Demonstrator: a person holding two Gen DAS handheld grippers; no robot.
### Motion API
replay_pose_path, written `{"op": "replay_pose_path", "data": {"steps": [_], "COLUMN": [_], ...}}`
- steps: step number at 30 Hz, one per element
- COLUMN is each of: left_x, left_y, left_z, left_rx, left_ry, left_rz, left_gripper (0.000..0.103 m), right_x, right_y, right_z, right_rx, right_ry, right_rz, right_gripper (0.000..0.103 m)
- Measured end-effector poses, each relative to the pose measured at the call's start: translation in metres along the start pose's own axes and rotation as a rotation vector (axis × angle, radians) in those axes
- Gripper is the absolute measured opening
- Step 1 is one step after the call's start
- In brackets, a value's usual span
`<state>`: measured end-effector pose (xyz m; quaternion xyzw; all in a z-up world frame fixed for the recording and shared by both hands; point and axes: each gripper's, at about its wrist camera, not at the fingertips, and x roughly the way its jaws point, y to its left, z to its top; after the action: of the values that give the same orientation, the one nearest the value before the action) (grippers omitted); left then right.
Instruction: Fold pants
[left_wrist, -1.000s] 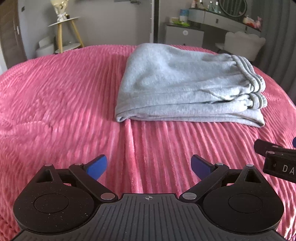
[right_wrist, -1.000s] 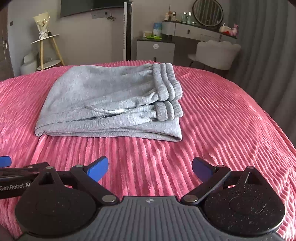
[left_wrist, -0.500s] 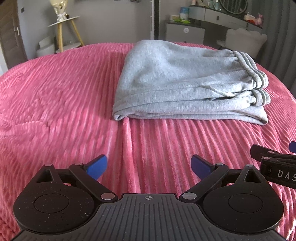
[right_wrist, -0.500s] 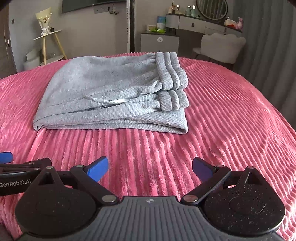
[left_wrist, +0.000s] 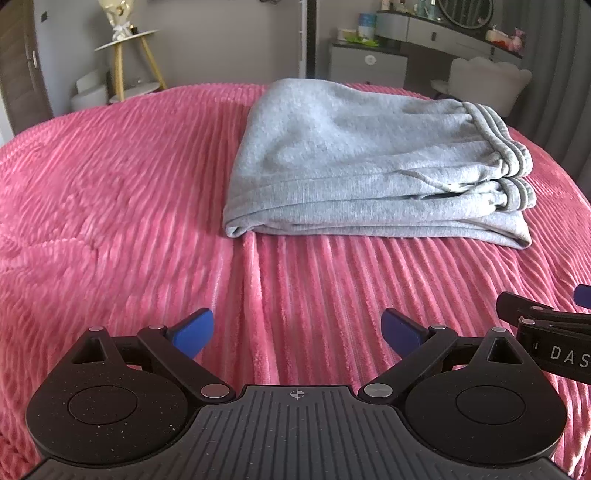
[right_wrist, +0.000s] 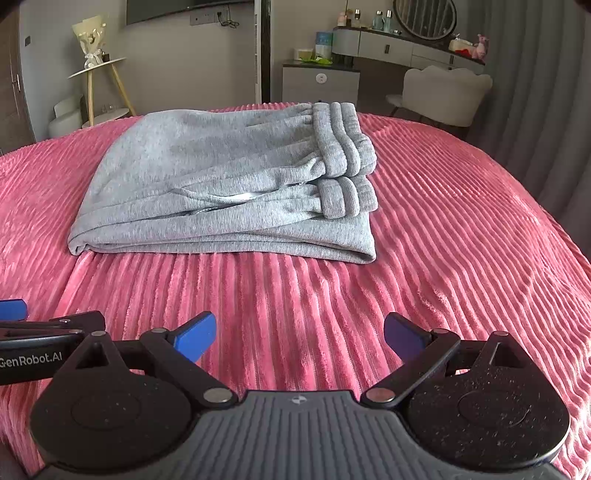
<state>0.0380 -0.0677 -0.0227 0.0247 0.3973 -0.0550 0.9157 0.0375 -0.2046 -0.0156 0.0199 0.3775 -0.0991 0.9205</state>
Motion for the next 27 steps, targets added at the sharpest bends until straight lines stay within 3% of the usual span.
{"op": "replay_pose_path", "data": {"steps": [27], "left_x": [0.0005], "left_y": [-0.001], "left_z": [-0.0011], "left_rx": [0.012], "left_ry": [0.0], "left_rz": [0.003], "left_gripper": [0.1], "right_x": [-0.0001], "right_y": [0.0014], "right_z": [-0.0012], "right_rx": [-0.004], "right_ry": [0.009], "right_rz": [0.016], "right_gripper": [0.097]}}
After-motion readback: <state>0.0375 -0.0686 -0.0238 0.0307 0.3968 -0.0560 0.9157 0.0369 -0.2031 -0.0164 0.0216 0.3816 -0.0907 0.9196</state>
